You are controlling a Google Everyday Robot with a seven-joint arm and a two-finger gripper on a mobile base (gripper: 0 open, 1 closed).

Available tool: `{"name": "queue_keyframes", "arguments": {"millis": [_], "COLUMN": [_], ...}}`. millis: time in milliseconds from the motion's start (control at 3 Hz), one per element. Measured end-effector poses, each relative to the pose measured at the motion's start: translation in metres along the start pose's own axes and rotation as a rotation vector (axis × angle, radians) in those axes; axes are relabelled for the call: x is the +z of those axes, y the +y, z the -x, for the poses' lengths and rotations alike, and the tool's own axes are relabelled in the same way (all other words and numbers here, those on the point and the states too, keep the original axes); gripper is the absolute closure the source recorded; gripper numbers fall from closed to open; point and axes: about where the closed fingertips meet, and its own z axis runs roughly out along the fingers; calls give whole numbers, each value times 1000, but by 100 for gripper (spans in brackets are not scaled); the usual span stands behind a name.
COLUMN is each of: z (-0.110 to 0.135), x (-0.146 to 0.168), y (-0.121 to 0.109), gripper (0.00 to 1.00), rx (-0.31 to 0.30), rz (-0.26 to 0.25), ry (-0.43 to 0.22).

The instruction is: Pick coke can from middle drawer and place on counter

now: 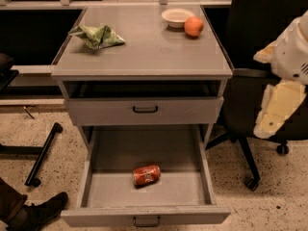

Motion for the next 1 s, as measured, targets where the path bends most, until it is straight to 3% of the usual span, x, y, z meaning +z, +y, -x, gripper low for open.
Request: {"name": "queue_keyframes", "arguments": {"millis": [667,1000], "z": [-10,-10], "x": [82,82], "y": [8,8], "gripper": [0,0], "rx": [0,0], "rz": [121,121], "ry": [-43,-43]}}
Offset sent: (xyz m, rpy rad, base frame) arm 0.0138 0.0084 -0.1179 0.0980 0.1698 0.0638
